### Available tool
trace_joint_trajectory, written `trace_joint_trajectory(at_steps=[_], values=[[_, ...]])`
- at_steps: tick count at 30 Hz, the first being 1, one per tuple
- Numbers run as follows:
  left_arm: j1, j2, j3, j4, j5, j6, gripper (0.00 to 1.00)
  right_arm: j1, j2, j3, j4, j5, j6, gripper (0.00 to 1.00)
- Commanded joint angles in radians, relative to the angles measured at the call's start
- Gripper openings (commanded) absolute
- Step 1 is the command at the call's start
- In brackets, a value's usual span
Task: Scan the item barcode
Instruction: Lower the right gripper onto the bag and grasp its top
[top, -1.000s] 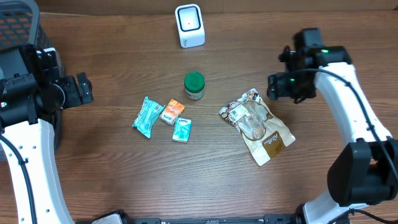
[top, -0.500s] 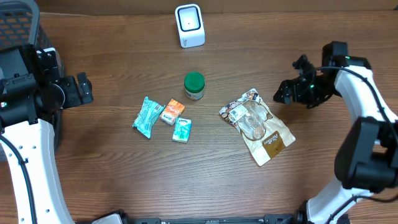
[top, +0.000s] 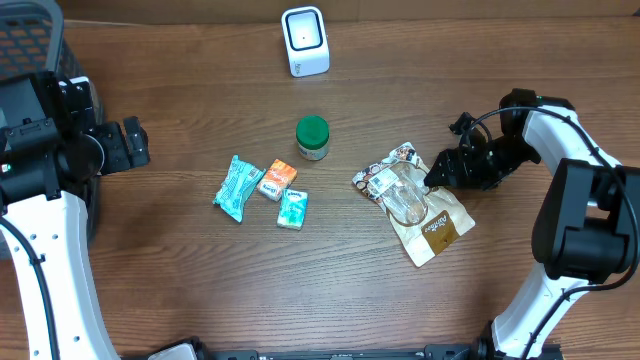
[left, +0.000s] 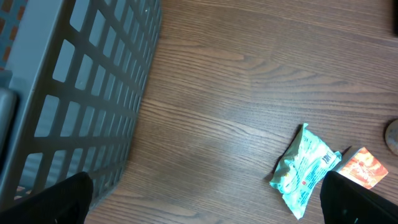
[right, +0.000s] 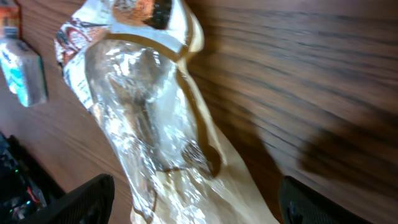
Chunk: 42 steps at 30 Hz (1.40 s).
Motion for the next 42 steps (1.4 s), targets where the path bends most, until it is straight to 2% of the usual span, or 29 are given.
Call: trace_joint_trajectory(at_steps=[1,8,14,19,24,28,33,36,42], values=[[-0.002,0.003,0.006,0.003,0.008,0.011,1.00,0.018,0.018,-0.056,0.006,-0.075,-0.040,0.86],[-0.002,0.003,0.006,0.003,0.008,0.011,1.00,0.051,0.018,-0.179,0.044,-0.143,-0.040,0.85],[-0.002,0.003,0.006,0.003,0.008,0.011,1.00,0.051,0.018,-0.198,0.108,-0.199,-0.039,0.81],[-0.002,0.003,0.006,0.003,0.008,0.011,1.00,0.053,0.018,-0.228,0.226,-0.208,0.078,0.75],[-0.002,0.003,0.006,0.003,0.008,0.011,1.00,0.074,0.019,-0.324,0.411,-0.208,0.199,0.63],[-0.002,0.003,0.006,0.003,0.008,0.011,1.00,0.105,0.019,-0.387,0.509,-0.208,0.228,0.60],[-0.002,0.003,0.006,0.004,0.008,0.011,1.00,0.154,0.019,-0.400,0.534,-0.210,0.228,0.60],[-0.002,0.003,0.006,0.003,0.008,0.011,1.00,0.171,0.019,-0.399,0.541,-0.259,0.228,0.59],[-0.002,0.003,0.006,0.003,0.008,0.011,1.00,0.161,0.018,-0.389,0.569,-0.496,0.232,0.45]])
